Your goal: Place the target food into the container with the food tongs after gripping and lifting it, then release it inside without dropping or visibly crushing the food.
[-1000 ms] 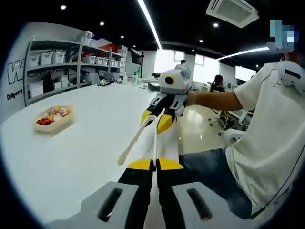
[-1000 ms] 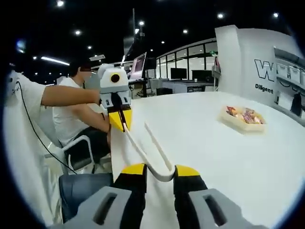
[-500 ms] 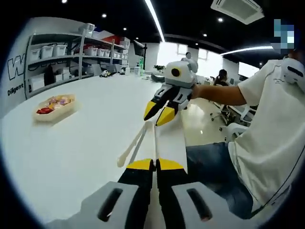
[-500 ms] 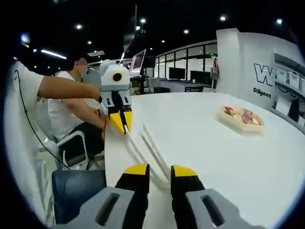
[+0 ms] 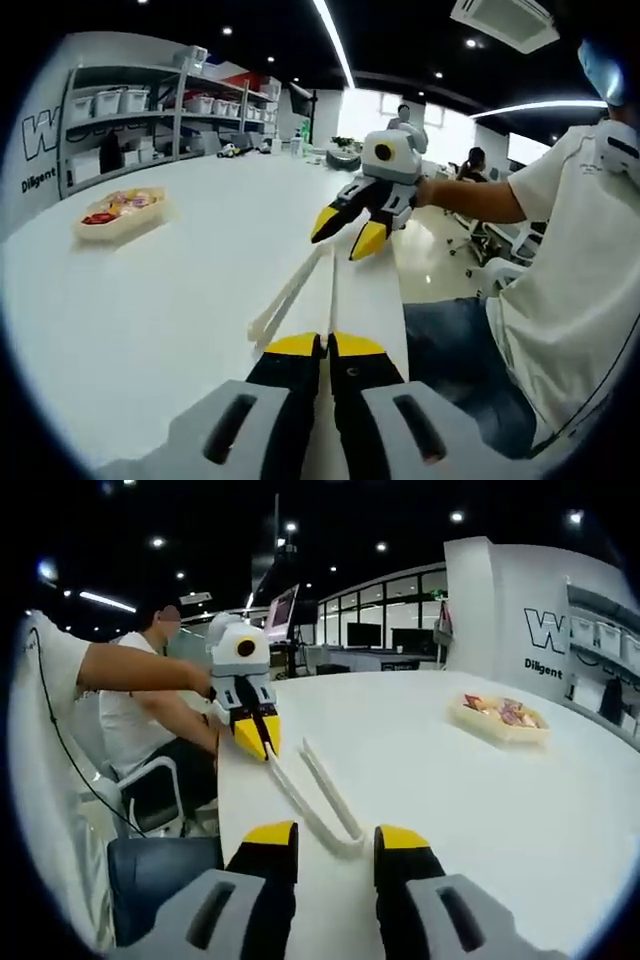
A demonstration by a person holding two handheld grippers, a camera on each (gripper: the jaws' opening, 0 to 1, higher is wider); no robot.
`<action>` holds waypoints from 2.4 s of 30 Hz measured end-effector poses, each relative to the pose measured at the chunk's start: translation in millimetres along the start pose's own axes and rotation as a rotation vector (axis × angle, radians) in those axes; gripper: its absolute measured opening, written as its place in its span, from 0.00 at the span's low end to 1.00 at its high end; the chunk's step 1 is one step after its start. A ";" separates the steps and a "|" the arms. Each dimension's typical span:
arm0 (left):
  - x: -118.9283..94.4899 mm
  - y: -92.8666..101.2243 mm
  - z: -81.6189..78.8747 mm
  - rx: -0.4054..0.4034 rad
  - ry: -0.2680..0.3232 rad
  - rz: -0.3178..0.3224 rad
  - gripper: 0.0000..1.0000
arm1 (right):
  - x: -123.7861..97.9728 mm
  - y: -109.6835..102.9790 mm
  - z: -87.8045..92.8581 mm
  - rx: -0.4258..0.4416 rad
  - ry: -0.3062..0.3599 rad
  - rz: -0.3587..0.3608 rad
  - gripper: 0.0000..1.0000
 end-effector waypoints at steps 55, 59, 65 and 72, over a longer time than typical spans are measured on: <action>-31.9 -17.6 -31.6 0.023 0.315 -0.450 0.99 | -21.2 14.6 -33.5 0.042 0.167 0.239 0.87; -35.2 -20.5 -28.1 0.013 0.313 -0.485 0.99 | -21.5 12.7 -33.9 0.073 0.185 0.243 0.90; -41.6 -30.6 -17.2 -0.028 0.308 -0.556 0.99 | -23.4 15.9 -32.8 0.121 0.202 0.265 0.92; -46.0 -35.9 -12.8 -0.049 0.306 -0.589 0.99 | -22.5 16.3 -31.2 0.143 0.206 0.272 0.94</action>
Point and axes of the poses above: the point that each gripper's makers call its tool centre point, and the gripper's own axes: x roughly forward along the fingers, y roughly to its right, z roughly out of its underside, the point moved 1 cm from there along -x, roughly backward along the fingers, and after that the axes turned 2 degrees about z, right-handed, at the moved point
